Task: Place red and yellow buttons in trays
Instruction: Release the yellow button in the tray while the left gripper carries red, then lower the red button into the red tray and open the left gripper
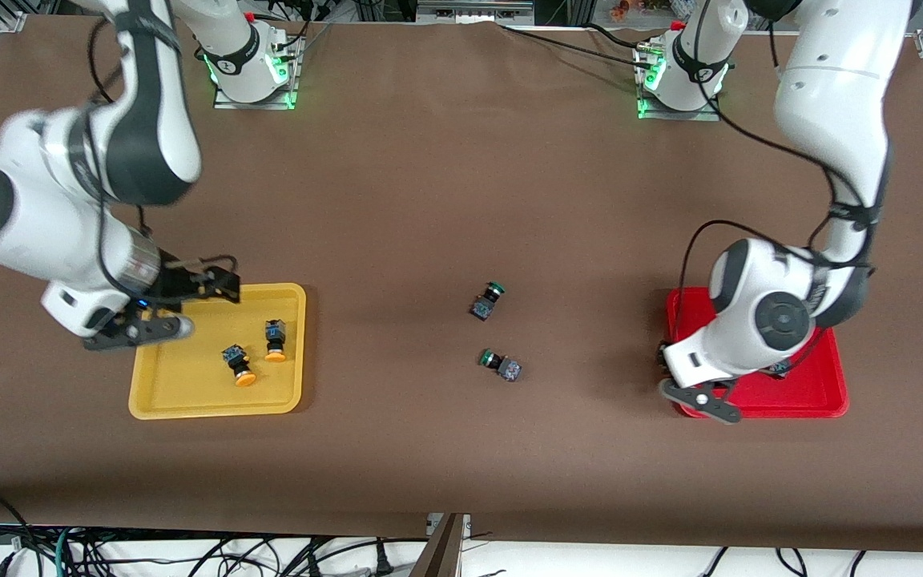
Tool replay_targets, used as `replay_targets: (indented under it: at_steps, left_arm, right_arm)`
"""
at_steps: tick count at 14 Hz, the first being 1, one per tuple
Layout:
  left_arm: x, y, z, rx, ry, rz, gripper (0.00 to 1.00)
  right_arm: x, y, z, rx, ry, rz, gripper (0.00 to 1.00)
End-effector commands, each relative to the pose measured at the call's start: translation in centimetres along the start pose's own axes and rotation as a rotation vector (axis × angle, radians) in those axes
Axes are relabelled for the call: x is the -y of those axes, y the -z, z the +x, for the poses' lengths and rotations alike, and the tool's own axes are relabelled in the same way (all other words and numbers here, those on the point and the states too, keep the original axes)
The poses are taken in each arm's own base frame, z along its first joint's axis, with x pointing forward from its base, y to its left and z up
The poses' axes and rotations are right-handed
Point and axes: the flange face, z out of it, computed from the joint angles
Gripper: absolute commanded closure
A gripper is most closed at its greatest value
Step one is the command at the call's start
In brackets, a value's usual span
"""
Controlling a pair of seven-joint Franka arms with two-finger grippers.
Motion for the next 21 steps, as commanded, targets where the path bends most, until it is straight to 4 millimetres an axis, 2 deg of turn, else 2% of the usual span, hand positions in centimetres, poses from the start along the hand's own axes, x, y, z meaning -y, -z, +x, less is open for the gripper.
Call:
replay_targets:
  at_steps: [1,3,5,6,9,11,13,16,17,18,20,21]
  left_arm:
    - [3.4,-0.6,-4.8,0.054,0.103,-0.025,0.87]
    - [7.0,-2.9,-8.0,0.062,0.187,-0.053,0.87]
    - [8.5,-5.6,-11.3,-0.001,0.219,-0.042,0.87]
    - [8.6,-6.4,-12.4,-0.022,0.228,-0.037,0.87]
    - [8.3,-6.9,-12.8,-0.016,0.242,-0.042,0.87]
    - [7.9,-7.5,-13.2,-0.004,0.288,-0.063,0.86]
    - [6.7,-7.7,-13.0,0.002,0.336,-0.078,0.83]
    - [6.2,-7.9,-12.9,0.004,0.377,-0.081,0.82]
    - [6.1,-7.9,-12.8,0.004,0.398,-0.081,0.76]
    - [5.9,-8.0,-12.5,0.003,0.413,-0.082,0.61]
    - [5.7,-7.9,-12.3,0.002,0.416,-0.081,0.0]
    - [6.1,-6.9,-11.6,-0.014,0.415,-0.076,0.0]
  right_arm:
    - [-0.3,2.9,-2.5,0.021,0.01,-0.006,0.0]
    - [-1.2,4.3,-3.6,0.033,0.01,0.003,0.0]
    - [-1.9,5.9,-4.5,0.024,0.03,0.002,0.0]
    - [-2.6,6.9,-5.1,0.015,0.044,-0.024,0.0]
    - [-4.4,8.3,-8.2,-0.003,0.033,-0.018,0.0]
    - [-4.2,8.8,-10.1,-0.009,0.036,-0.015,0.0]
    - [-4.3,9.2,-10.3,-0.016,0.042,-0.049,0.0]
    - [-4.2,9.1,-10.3,-0.008,0.051,-0.069,0.0]
    - [-4.2,9.4,-10.3,-0.014,0.053,-0.069,0.0]
    - [-4.2,10.1,-10.2,-0.026,0.052,-0.069,0.0]
    - [-4.3,10.2,-10.5,-0.008,0.05,-0.067,0.0]
    - [-4.3,11.4,-10.2,-0.034,0.054,-0.07,0.0]
